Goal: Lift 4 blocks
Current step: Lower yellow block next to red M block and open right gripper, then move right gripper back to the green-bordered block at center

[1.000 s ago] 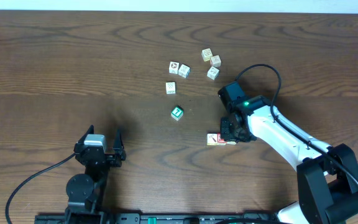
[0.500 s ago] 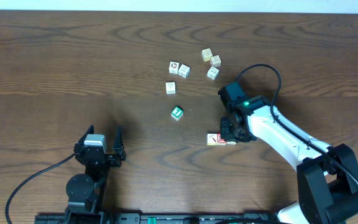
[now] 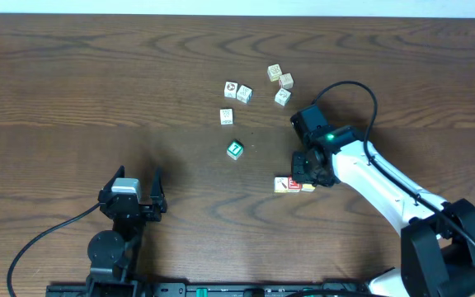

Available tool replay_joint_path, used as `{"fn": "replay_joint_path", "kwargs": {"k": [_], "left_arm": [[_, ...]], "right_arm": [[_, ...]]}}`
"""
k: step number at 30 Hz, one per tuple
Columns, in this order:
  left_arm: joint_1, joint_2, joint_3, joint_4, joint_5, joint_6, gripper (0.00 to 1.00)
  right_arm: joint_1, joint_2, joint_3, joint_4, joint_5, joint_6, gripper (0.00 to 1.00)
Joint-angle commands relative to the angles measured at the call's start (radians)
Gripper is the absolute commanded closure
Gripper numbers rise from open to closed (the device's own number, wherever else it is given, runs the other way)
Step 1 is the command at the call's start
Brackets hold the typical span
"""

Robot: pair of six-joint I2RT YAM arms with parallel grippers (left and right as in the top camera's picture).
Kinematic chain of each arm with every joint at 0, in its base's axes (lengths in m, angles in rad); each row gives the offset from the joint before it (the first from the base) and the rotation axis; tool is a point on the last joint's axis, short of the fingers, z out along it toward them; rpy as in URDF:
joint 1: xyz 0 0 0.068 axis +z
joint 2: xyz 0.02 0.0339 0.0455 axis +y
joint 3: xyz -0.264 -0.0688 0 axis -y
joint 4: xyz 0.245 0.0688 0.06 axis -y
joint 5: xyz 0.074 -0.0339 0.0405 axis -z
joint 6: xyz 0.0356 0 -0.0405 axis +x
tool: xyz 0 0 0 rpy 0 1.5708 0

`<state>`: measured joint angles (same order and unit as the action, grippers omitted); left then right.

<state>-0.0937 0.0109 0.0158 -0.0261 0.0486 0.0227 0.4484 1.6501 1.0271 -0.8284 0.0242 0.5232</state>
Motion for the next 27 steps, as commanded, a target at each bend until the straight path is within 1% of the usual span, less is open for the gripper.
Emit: {"fn": "replay_joint_path", "kwargs": {"k": [1, 4, 7, 8, 10, 11, 12, 16, 18, 21, 23, 27], "left_arm": [[-0.002, -0.004, -0.012, -0.044, -0.016, -0.005, 0.27], [-0.002, -0.004, -0.012, -0.044, -0.016, -0.005, 0.27], [-0.002, -0.004, -0.012, -0.044, -0.016, -0.005, 0.27], [-0.002, -0.004, -0.012, -0.044, -0.016, -0.005, 0.27], [-0.002, -0.004, -0.012, -0.044, -0.016, -0.005, 0.27], [-0.002, -0.004, -0.012, -0.044, -0.016, -0.005, 0.27], [-0.002, -0.004, -0.012, -0.044, -0.016, -0.005, 0.27], [-0.002, -0.004, -0.012, -0.044, -0.016, -0.005, 0.27], [-0.002, -0.004, -0.012, -0.044, -0.016, -0.005, 0.27], [-0.002, -0.004, -0.012, -0.044, -0.016, -0.005, 0.27], [-0.002, -0.004, -0.012, -0.044, -0.016, -0.005, 0.27], [-0.002, -0.004, -0.012, -0.044, -0.016, -0.005, 0.27]], "right_arm": [[0.017, -0.021, 0.027, -0.008, -0.007, 0.003, 0.65], [0.017, -0.023, 0.056, -0.043, -0.006, 0.002, 0.66], [0.018, -0.023, 0.112, -0.067, -0.008, -0.039, 0.62], [0.018, -0.023, 0.13, -0.069, -0.009, -0.057, 0.59], [0.018, -0.023, 0.168, -0.063, -0.022, -0.117, 0.49], [0.018, -0.023, 0.185, -0.054, -0.034, -0.148, 0.45], [0.018, -0.023, 0.199, -0.045, -0.043, -0.165, 0.43], [0.018, -0.023, 0.225, 0.037, -0.054, -0.191, 0.41], [0.018, -0.016, 0.225, 0.087, -0.081, -0.23, 0.37], [0.019, 0.004, 0.225, 0.154, -0.159, -0.328, 0.32], [0.025, 0.023, 0.225, 0.182, -0.175, -0.372, 0.28], [0.046, 0.069, 0.225, 0.222, -0.181, -0.435, 0.25]]}}
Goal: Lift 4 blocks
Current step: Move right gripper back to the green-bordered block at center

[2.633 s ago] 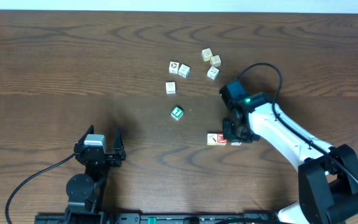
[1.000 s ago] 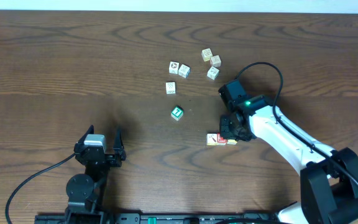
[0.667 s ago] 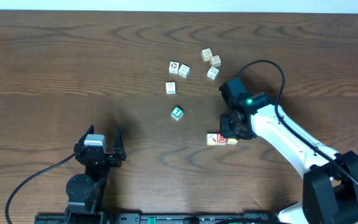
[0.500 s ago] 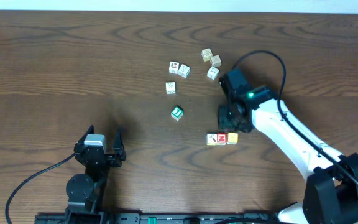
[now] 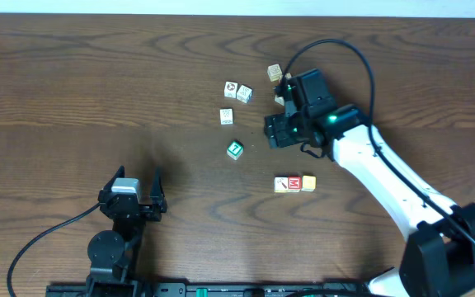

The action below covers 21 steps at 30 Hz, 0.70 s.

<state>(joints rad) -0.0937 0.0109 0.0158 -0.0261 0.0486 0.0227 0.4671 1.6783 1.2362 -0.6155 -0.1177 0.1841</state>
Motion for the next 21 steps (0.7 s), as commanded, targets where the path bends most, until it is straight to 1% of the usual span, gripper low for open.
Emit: {"fn": "replay_joint_path", "kwargs": {"k": [1, 5, 13, 15, 21], "left_arm": [[-0.002, -0.004, -0.012, -0.044, -0.016, -0.005, 0.27], [-0.002, -0.004, -0.012, -0.044, -0.016, -0.005, 0.27], [-0.002, -0.004, -0.012, -0.044, -0.016, -0.005, 0.27], [-0.002, -0.004, -0.012, -0.044, -0.016, -0.005, 0.27], [-0.002, -0.004, -0.012, -0.044, -0.016, -0.005, 0.27]], "right_arm": [[0.038, 0.057, 0.016, 0.019, -0.044, -0.112, 0.24], [0.073, 0.102, 0.019, 0.044, -0.046, -0.154, 0.23], [0.137, 0.177, 0.021, 0.102, -0.046, -0.179, 0.22], [0.148, 0.19, 0.021, 0.113, -0.045, -0.187, 0.21], [0.156, 0.221, 0.021, 0.148, -0.045, -0.201, 0.21]]}}
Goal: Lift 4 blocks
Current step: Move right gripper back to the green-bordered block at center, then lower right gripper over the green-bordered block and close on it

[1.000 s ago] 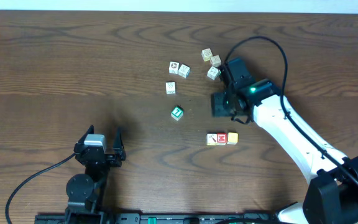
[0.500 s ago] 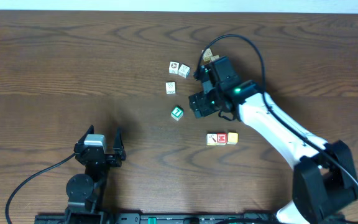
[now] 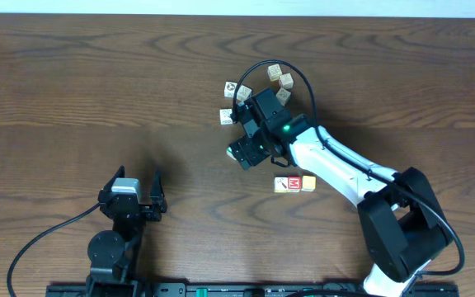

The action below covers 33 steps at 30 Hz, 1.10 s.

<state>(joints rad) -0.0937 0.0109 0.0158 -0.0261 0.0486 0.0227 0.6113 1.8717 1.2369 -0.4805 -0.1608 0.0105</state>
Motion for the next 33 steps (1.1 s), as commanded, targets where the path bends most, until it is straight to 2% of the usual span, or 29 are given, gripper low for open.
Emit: {"fn": "replay_joint_path", "kwargs": {"k": [1, 15, 20, 33], "left_arm": [[-0.002, -0.004, -0.012, -0.044, -0.016, -0.005, 0.27], [-0.002, -0.004, -0.012, -0.044, -0.016, -0.005, 0.27], [-0.002, -0.004, -0.012, -0.044, -0.016, -0.005, 0.27], [-0.002, -0.004, -0.012, -0.044, -0.016, -0.005, 0.27]], "right_arm": [[0.012, 0.032, 0.021, 0.02, -0.002, -0.027, 0.21], [0.04, 0.123, 0.084, 0.07, -0.002, -0.046, 0.27], [0.046, 0.128, 0.094, 0.064, -0.002, -0.05, 0.36], [0.047, 0.149, 0.094, 0.039, -0.002, -0.092, 0.44]]}}
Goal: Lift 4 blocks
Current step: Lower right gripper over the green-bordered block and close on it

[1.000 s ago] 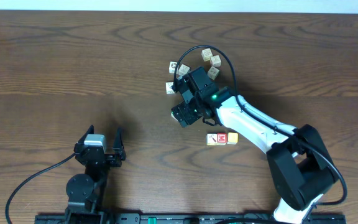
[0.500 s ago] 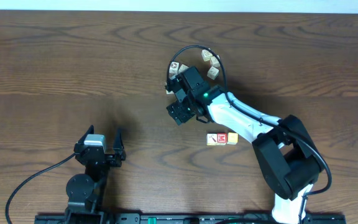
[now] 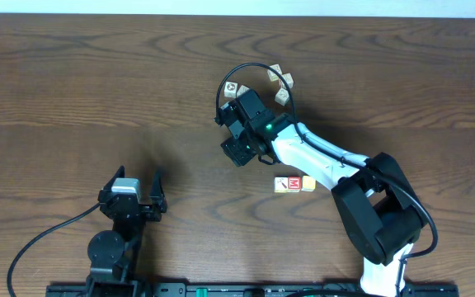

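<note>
My right gripper (image 3: pixel 236 151) is down over the middle of the table, on the spot between the back cluster and the front pair; its body hides its fingers and whatever lies under it. A red-and-white block (image 3: pixel 285 185) and a yellow block (image 3: pixel 308 183) sit side by side to its front right. Pale wooden blocks lie behind it: one (image 3: pixel 232 87) at the left, and three more (image 3: pixel 275 73), (image 3: pixel 286 80), (image 3: pixel 282 96) at the right. My left gripper (image 3: pixel 132 191) rests open near the front left, away from all blocks.
The right arm (image 3: pixel 320 157) stretches across the table from the front right, with its black cable (image 3: pixel 254 68) looping over the back blocks. The left arm's cable (image 3: pixel 48 235) trails toward the front edge.
My right gripper has shifted slightly left and back and still covers the spot where the green block lay. A white block left of the arm is now hidden. The left arm has not moved.
My right gripper first stood at the red and yellow pair at the front right. Then it was away from them, by the back blocks, with the pair left on the table. Then it was over the green block in the middle, where it stays now.
</note>
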Available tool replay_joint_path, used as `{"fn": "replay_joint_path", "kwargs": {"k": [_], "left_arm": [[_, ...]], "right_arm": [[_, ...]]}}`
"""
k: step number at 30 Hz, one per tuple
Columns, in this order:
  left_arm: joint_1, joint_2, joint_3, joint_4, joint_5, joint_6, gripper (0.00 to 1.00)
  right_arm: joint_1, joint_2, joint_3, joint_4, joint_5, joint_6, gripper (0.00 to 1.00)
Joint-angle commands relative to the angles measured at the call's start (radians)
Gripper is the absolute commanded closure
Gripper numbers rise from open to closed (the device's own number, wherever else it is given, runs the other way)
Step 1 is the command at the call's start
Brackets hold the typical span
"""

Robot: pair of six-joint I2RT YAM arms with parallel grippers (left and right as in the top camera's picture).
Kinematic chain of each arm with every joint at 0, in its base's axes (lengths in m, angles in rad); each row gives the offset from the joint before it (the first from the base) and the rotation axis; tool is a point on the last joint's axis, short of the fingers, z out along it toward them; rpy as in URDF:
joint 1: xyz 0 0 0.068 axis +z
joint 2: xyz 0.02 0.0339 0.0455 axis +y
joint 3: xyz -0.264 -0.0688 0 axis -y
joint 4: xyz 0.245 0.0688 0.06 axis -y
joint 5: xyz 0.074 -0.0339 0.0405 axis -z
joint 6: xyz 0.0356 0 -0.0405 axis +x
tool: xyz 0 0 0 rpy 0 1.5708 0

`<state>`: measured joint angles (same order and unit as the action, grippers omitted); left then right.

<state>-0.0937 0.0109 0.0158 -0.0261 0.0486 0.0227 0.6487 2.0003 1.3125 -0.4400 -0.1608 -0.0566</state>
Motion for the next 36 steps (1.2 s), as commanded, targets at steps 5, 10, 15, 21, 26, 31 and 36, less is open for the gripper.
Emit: {"fn": "replay_joint_path", "kwargs": {"k": [5, 10, 15, 21, 26, 31, 36], "left_arm": [[-0.002, -0.004, -0.012, -0.044, -0.016, -0.005, 0.27], [-0.002, -0.004, -0.012, -0.044, -0.016, -0.005, 0.27], [-0.002, -0.004, -0.012, -0.044, -0.016, -0.005, 0.27], [-0.002, -0.004, -0.012, -0.044, -0.016, -0.005, 0.27], [-0.002, -0.004, -0.012, -0.044, -0.016, -0.005, 0.27], [-0.002, -0.004, -0.012, -0.044, -0.016, -0.005, 0.27], [-0.002, -0.004, -0.012, -0.044, -0.016, -0.005, 0.27]], "right_arm": [[0.01, 0.042, 0.018, 0.002, -0.002, -0.032, 0.44], [0.014, 0.061, 0.018, 0.006, -0.002, -0.035, 0.45], [0.021, 0.061, 0.019, 0.018, -0.002, -0.038, 0.51], [0.021, 0.061, 0.023, 0.029, 0.003, -0.038, 0.58], [0.021, 0.061, 0.038, 0.027, 0.007, -0.038, 0.55], [0.021, 0.061, 0.063, 0.002, 0.007, -0.037, 0.5], [0.023, 0.061, 0.078, -0.026, 0.034, -0.037, 0.57]]}}
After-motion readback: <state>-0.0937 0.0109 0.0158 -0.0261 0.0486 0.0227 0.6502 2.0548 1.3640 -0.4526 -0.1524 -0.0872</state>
